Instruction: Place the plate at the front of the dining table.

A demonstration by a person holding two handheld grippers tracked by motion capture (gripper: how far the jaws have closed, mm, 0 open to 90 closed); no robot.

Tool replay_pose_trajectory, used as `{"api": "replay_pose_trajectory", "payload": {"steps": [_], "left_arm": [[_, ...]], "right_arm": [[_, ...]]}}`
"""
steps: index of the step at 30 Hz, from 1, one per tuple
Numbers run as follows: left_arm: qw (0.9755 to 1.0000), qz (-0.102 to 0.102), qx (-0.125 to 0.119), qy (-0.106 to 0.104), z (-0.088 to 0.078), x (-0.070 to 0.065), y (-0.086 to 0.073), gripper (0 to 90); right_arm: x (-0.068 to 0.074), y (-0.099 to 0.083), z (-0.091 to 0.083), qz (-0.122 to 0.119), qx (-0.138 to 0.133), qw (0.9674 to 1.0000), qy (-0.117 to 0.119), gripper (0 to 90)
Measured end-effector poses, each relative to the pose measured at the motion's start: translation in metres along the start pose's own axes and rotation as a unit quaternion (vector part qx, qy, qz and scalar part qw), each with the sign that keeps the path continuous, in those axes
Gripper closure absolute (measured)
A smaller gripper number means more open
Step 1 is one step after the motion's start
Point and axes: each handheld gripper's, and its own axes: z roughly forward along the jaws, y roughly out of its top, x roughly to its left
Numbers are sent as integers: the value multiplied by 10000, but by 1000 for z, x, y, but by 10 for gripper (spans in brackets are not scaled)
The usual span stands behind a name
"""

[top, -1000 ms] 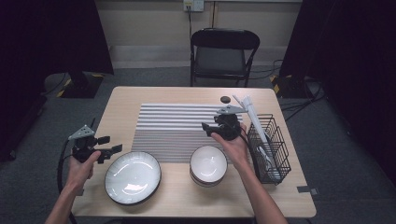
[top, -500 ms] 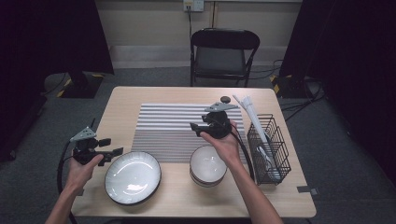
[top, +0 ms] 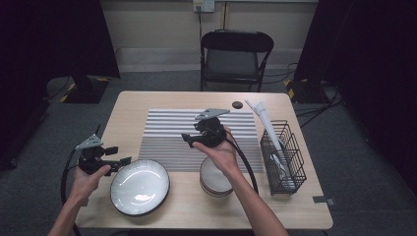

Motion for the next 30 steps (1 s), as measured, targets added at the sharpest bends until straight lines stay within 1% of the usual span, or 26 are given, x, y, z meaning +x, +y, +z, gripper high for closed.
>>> {"api": "replay_pose_trajectory", "payload": {"steps": [1,2,4,5,6,7,9,10,11,12,14,15,16,18,19,20,22,24,25,26,27,28,30], "left_arm": [[10000,-9,20,12,0,0,0,188],[10000,-46,1,-15,1,0,-1,188],[10000,-55,14,-50,1,1,-1,189],[9999,-109,2,-109,0,2,-1,194],[9997,-177,-27,-134,0,2,-1,198],[9997,-200,-1,-130,0,2,-1,203],[9997,-201,3,-148,0,2,-1,204],[9998,-165,25,-125,1,1,-1,204],[9999,-105,52,-74,1,0,-1,204],[9999,-105,52,-74,1,0,-1,204],[9999,-64,98,-81,1,-2,-2,204],[9999,-10,87,-74,1,-2,-2,205],[10000,-31,64,-64,1,-3,-3,217],[9999,-67,100,-110,2,-2,-6,225],[9998,-53,140,-98,1,-2,-7,237],[9999,-44,126,-81,1,-2,-8,251],[9998,-62,138,-150,0,-1,-11,284],[9997,45,222,-73,-2,-1,-13,287],[9997,88,232,-73,-3,-1,-13,295],[9996,115,229,-101,-4,0,-14,328],[9996,115,229,-101,-4,0,-14,328],[9998,22,153,-151,-4,0,-14,336],[9997,22,173,-150,-3,0,-15,341]], "right_arm": [[1,1,2,10,16,10000,34,439],[2,2,5,0,36,10000,61,444],[3,4,7,-4,59,10000,80,444],[6,6,10,18,11,9998,190,452],[9,8,12,11,11,9997,226,457],[12,9,14,-22,12,9997,254,467],[13,10,15,-37,20,9996,294,481],[19,12,20,-72,10,9994,344,500],[21,13,22,-80,6,9992,402,504],[21,13,22,-80,6,9992,402,504],[26,14,27,-136,20,9988,465,498],[29,15,29,-160,43,9986,500,496],[31,15,31,-181,81,9983,540,484],[34,17,33,-242,132,9982,537,476],[34,17,34,-210,128,9980,585,479],[35,18,35,-171,123,9977,638,483],[36,20,38,-162,117,9974,689,498],[39,21,42,-159,156,9973,703,502],[42,22,44,-178,179,9970,734,505],[47,23,48,-229,218,9967,742,513],[47,23,48,-229,218,9967,742,513],[52,25,52,-273,245,9962,789,526],[56,26,56,-314,256,9958,815,532]]}}
